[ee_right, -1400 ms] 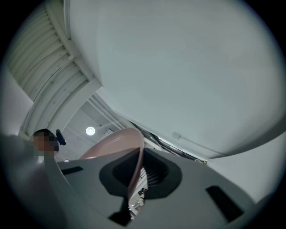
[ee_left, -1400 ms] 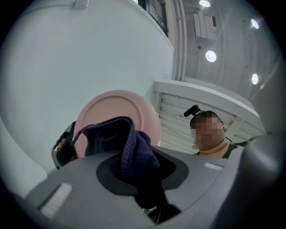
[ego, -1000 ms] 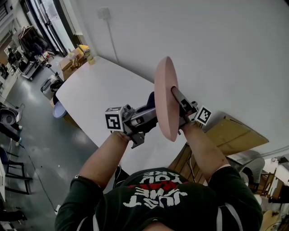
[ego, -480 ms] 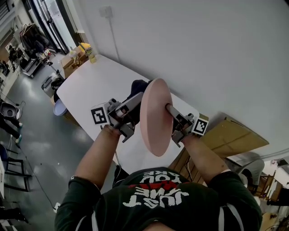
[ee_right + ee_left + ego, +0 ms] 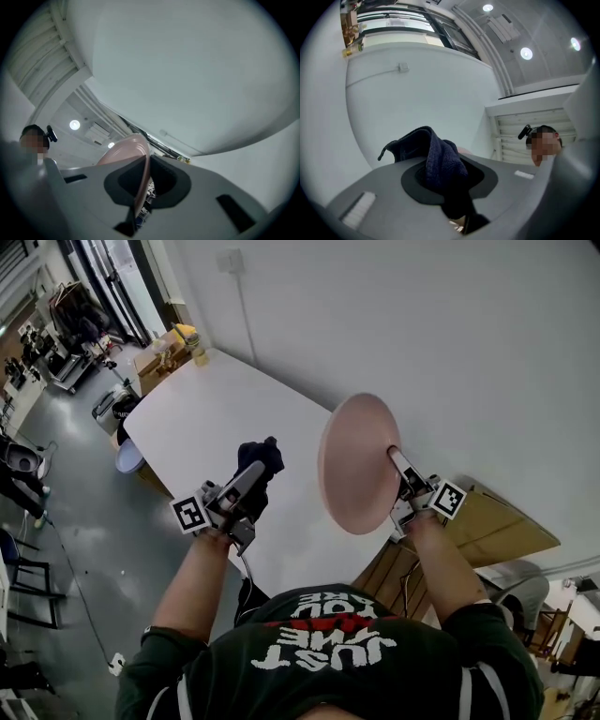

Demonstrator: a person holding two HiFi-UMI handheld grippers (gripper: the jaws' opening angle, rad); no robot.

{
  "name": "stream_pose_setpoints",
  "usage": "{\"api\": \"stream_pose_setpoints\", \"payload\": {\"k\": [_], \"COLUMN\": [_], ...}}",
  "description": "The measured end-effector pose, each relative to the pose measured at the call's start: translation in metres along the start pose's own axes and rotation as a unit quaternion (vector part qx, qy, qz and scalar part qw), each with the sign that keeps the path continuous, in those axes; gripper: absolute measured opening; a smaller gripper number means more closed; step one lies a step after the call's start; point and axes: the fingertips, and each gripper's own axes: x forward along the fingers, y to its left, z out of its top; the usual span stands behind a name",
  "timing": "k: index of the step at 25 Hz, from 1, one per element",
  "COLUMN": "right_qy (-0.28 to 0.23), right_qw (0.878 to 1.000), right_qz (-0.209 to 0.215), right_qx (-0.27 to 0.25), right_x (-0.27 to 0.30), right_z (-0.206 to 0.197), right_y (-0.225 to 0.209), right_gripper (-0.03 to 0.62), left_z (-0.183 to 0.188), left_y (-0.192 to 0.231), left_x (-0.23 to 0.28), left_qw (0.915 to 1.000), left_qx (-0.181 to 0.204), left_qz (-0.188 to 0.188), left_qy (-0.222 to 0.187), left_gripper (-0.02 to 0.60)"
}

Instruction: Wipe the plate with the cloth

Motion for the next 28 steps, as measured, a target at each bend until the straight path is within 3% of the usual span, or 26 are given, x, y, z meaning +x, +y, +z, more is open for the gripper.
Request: {"api": "stream_pose_setpoints", "payload": {"k": [7,11,14,21,28], "right_qy": [0.002,0.018,0.026,0.058,0.104], "right_qw": [0.994,0.983,0.979,0.971,0.944], "right_qz": [-0.097,-0.161,-0.185,-0.214,-0.295], "right_qx": [-0.049,-0.085,-0.086,-0.089,-0.101], "right_x": [-0.021,-0.035,-0.041,-0.054,-0.058], "right_z": [0.034,0.043,0.039,0.012,-0.020], "right_y": [-0.019,-0.028,-0.035,-0.034,-0.082], "right_gripper": [0.015,0.015,0.015,0.015,0.015], "left_z": [-0.004,-0.005,-0.008,-0.029,-0.043], "left_y": [0.029,0.039,0.049,0.049,0.071], "left_x": [-0.038,-0.058,-0.073,-0.095,-0.113], "left_qw": [0.9926,0.9813,0.9715,0.9571,0.9411], "left_qx": [0.064,0.104,0.126,0.158,0.168], "left_qz": [0.103,0.160,0.198,0.238,0.285], "left_qy": [0.013,0.025,0.033,0.049,0.068], "left_gripper": [0.084,0.084,0.084,0.084,0.084]}}
